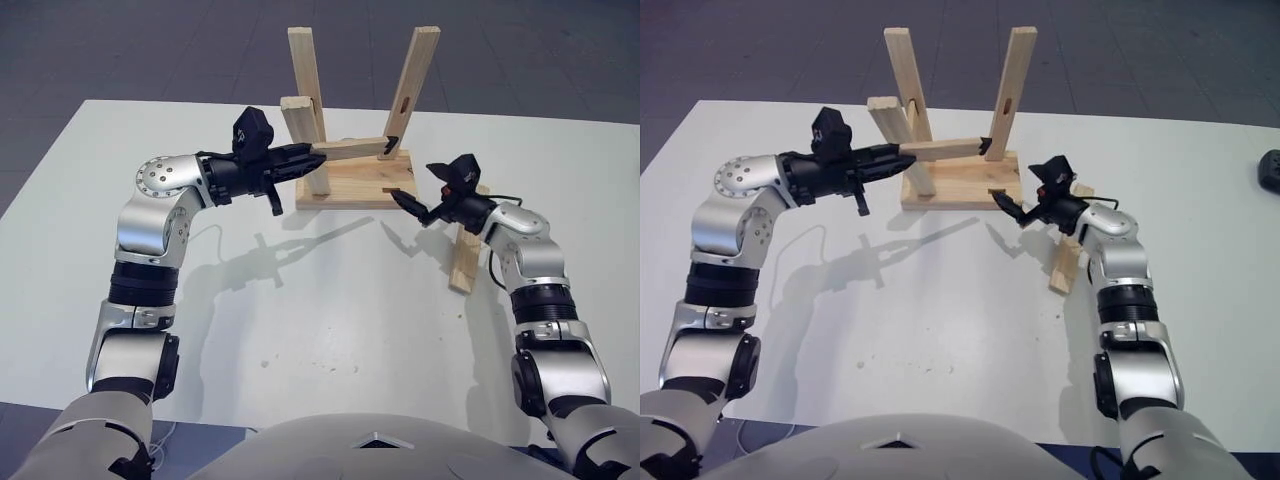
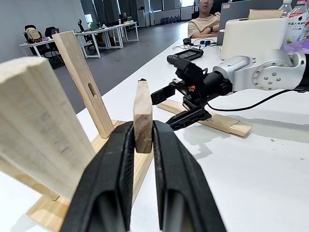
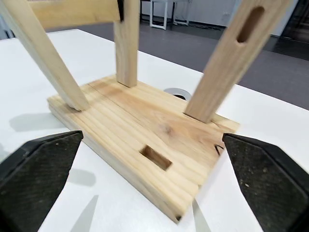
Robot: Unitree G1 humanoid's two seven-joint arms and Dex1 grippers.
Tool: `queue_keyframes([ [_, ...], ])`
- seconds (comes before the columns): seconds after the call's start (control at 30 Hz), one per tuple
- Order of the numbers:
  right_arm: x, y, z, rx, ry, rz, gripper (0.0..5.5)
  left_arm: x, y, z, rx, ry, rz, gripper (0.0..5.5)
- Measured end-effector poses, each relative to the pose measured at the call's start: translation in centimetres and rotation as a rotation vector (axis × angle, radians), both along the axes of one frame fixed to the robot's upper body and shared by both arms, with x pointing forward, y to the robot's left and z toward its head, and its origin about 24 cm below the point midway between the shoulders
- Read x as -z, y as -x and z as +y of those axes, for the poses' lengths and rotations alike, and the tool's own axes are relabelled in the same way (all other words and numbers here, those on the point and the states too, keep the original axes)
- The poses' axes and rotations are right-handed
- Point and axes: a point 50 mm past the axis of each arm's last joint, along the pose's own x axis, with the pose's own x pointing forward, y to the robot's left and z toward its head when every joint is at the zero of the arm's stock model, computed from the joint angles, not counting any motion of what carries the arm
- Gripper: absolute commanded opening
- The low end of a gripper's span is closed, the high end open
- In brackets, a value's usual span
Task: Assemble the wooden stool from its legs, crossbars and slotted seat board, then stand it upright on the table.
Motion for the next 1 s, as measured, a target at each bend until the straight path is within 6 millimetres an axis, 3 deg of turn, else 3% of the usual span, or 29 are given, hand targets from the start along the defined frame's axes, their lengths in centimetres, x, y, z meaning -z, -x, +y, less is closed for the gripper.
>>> queue_keyframes([
  [0.13,-0.4,0.1,0.7,0.105,-0.020,-0.052,5.40,0.3,-0.4,0.2,-0.057,-0.037,-0.038,0.43],
  [0.23,-1.5,0.1,0.9,0.187,-0.060,-0.110,5.40,1.9,-2.0,2.4,-0.219,-0.131,-0.025,0.43],
  [0.3,-2.2,0.1,0.3,0.240,-0.065,-0.143,5.40,2.4,-3.6,5.0,-0.424,-0.193,-0.023,0.43],
  [0.4,-2.2,0.5,-0.4,0.301,-0.063,-0.145,5.40,1.7,-5.2,8.1,-0.688,-0.218,-0.053,0.43],
  [0.47,-1.8,0.6,-0.6,0.315,-0.057,-0.129,5.40,0.8,-5.4,9.2,-0.754,-0.183,-0.086,0.43],
  [0.63,-1.8,0.6,0.1,0.298,-0.051,-0.123,5.40,-0.4,-4.7,6.2,-0.593,-0.067,-0.140,0.43],
  [0.73,-1.8,0.6,1.0,0.292,-0.076,-0.122,5.40,0.6,-3.7,3.8,-0.466,-0.023,-0.122,0.43],
  [0.87,-1.8,0.6,1.0,0.305,-0.076,-0.124,5.40,2.6,-2.3,2.8,-0.398,-0.031,-0.049,0.43],
  [1.0,-1.8,0.5,1.3,0.297,-0.074,-0.121,5.40,2.4,-2.0,2.6,-0.388,-0.031,-0.057,0.43],
])
